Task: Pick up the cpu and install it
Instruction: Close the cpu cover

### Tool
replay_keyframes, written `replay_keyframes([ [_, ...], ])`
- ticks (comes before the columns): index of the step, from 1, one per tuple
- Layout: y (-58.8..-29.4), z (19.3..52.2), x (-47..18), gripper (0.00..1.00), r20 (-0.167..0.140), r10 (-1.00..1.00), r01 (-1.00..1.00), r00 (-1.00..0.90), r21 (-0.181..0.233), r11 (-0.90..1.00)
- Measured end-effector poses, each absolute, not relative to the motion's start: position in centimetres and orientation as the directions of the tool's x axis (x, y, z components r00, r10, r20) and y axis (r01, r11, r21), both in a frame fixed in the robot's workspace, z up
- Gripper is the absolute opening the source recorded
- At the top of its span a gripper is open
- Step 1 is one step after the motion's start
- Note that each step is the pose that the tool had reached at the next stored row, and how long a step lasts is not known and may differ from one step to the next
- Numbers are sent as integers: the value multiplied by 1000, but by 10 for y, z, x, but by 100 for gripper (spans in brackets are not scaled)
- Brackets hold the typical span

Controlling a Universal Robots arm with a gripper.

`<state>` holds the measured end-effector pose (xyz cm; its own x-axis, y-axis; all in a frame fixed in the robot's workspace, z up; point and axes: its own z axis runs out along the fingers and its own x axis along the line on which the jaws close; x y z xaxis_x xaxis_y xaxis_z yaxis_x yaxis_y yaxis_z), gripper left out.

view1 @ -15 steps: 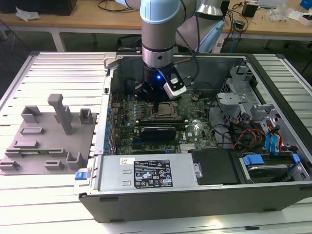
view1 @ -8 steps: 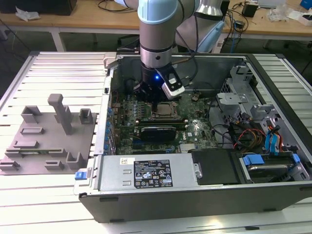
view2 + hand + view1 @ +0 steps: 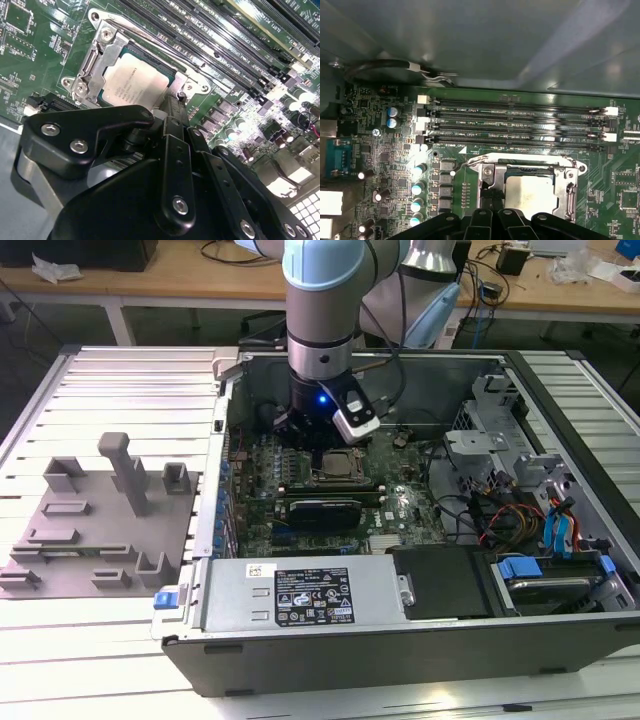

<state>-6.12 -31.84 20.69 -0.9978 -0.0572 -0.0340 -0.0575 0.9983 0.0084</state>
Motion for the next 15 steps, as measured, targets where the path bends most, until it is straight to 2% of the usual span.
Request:
replay_keyframes([
  [15, -320, 205, -61, 11, -34, -70, -70, -997, 8, 998],
])
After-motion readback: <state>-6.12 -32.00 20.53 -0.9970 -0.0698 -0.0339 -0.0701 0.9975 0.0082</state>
